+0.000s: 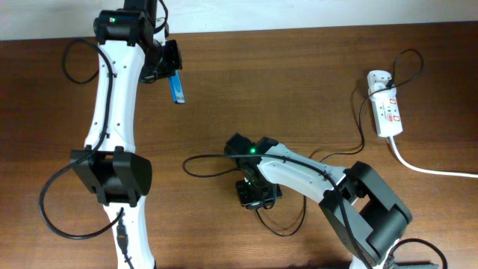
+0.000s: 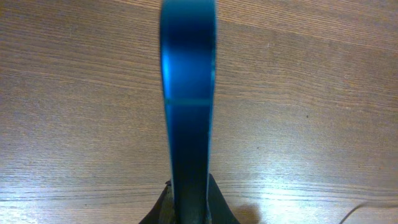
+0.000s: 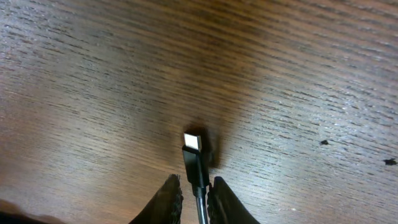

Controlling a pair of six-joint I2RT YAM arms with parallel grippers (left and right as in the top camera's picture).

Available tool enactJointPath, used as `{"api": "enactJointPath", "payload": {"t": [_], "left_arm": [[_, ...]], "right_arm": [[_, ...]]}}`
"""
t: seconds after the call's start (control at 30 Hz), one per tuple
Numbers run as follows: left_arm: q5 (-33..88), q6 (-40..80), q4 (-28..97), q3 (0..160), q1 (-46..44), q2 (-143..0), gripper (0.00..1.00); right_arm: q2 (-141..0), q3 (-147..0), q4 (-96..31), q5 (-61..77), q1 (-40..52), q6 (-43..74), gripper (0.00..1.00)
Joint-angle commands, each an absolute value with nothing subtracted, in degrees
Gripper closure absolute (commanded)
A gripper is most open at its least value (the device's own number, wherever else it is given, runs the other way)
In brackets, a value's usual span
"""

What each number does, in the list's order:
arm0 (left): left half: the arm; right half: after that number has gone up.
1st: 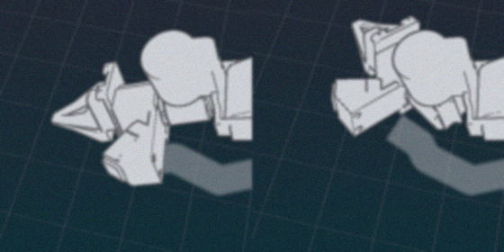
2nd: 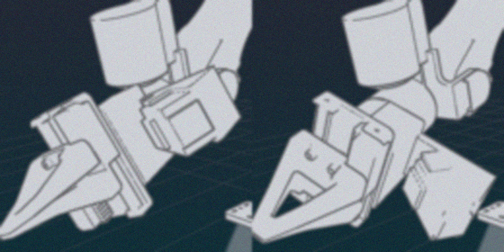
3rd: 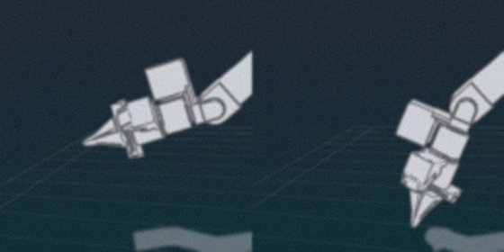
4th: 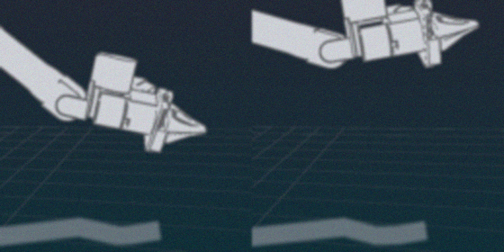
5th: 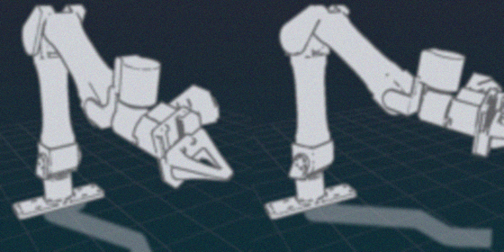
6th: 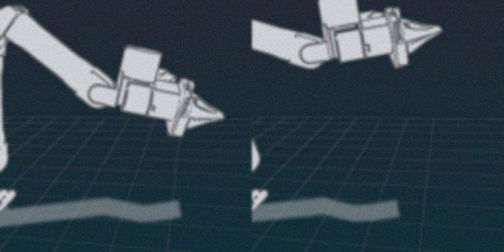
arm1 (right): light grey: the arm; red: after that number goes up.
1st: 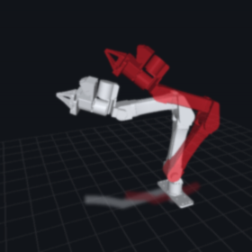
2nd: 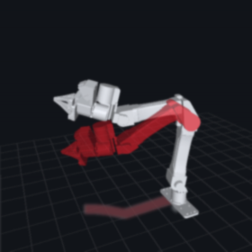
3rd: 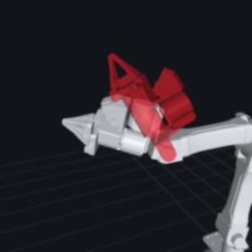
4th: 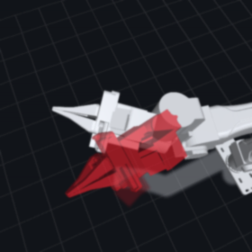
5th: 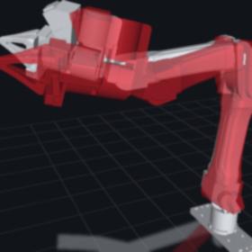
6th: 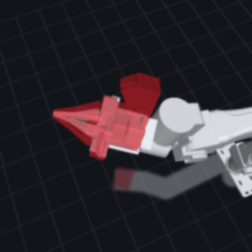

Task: Plug charger to phone and switch on socket
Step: 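Grasp the USB-C connector with the right gripper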

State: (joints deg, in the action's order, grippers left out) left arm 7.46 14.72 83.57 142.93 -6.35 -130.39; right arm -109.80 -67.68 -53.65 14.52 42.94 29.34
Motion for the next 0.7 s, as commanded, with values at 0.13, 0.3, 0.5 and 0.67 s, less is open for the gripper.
{"api": "enactJointPath", "payload": {"t": [0.13, 0.3, 0.5, 0.67], "left_arm": [[8.2, 14.0, 83.4, 143.6, -6.2, -129.3, 1.00], [10.3, 14.0, 82.7, 143.6, -6.2, -129.3, 1.00], [14.5, 14.0, 81.0, 143.6, -6.2, -129.3, 1.00], [17.8, 13.1, 80.2, 143.6, -6.2, -129.3, 1.00]], "right_arm": [[-110.1, -67.5, -53.5, 14.8, 42.7, 28.9, 0.83], [-110.1, -67.5, -53.5, 14.9, 42.7, 28.9, 0.90], [-110.1, -68.7, -53.5, 14.9, 42.3, 28.9, 0.96], [-110.1, -69.7, -54.8, 14.9, 40.5, 28.9, 0.78]]}}
